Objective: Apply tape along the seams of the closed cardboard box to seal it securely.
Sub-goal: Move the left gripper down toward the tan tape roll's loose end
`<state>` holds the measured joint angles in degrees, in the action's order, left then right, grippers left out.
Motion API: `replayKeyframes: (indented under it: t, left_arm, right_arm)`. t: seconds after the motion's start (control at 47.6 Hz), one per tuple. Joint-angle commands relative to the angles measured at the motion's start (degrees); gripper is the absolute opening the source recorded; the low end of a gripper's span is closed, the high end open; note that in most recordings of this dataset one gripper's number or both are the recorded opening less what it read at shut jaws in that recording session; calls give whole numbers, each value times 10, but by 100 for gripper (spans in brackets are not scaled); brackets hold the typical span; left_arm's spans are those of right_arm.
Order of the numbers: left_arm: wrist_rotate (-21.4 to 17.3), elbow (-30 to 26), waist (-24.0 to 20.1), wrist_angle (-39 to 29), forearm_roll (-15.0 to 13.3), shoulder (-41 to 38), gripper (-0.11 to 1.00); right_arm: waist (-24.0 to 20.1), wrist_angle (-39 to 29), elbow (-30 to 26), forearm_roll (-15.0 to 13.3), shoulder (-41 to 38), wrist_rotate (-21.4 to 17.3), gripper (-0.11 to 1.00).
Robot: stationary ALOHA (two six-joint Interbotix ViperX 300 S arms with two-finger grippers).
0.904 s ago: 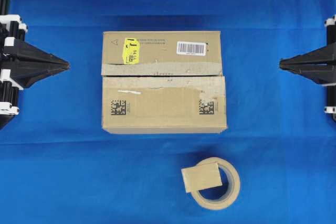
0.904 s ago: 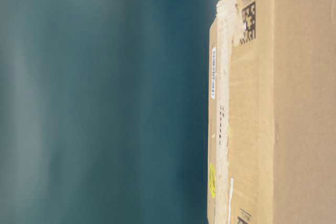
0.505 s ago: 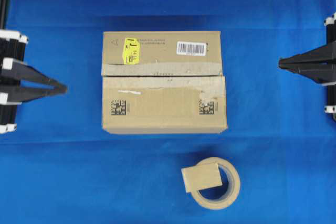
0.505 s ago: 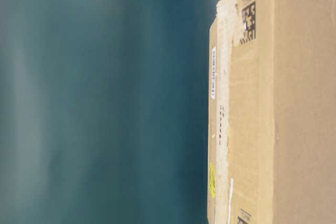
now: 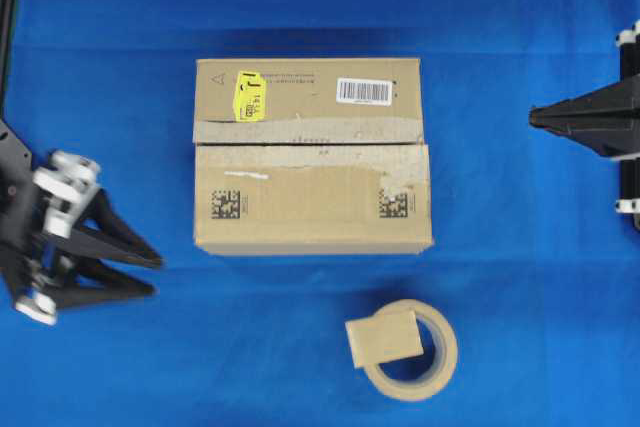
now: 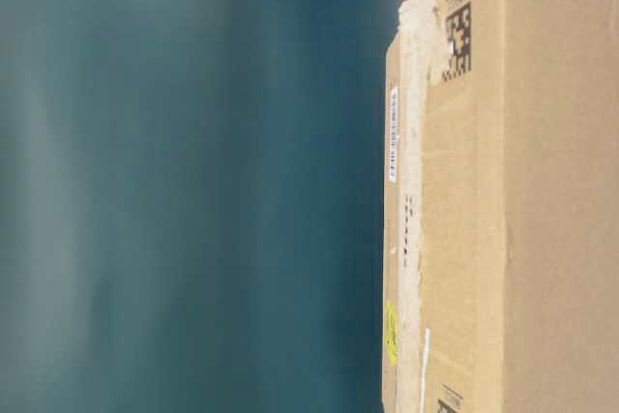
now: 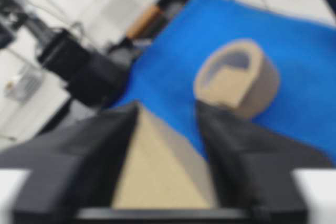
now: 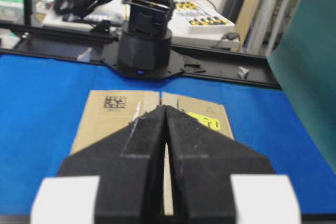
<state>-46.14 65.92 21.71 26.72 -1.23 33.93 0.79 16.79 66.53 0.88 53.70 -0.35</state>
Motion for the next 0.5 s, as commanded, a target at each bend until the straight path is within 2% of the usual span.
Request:
replayKeyframes:
  t: [0.0,0.021,0.063,0.231,0.336,0.484]
  left_arm:
    - [-18,-29,2,6,-1,-47,62]
    - [-22,-35,3,5,-1,-60,68]
    - [-35,-49,2,6,-1,-89,71]
    - [-131,-122,4,5,-2,-223,61]
    - [-200,-169,5,7,-8,-307,60]
    - [-281,-229,6,19,-10,-385,60]
  right_arm:
    - [7,10,-12,4,-8,-1,0]
    - [8,11,-12,4,-9,-1,0]
    - [11,11,-11,5,-10,-1,0]
    - [15,13,-11,5,-13,0,0]
    - [15,14,-10,5,-15,1,0]
    - [14,14,-8,5,-20,1,0]
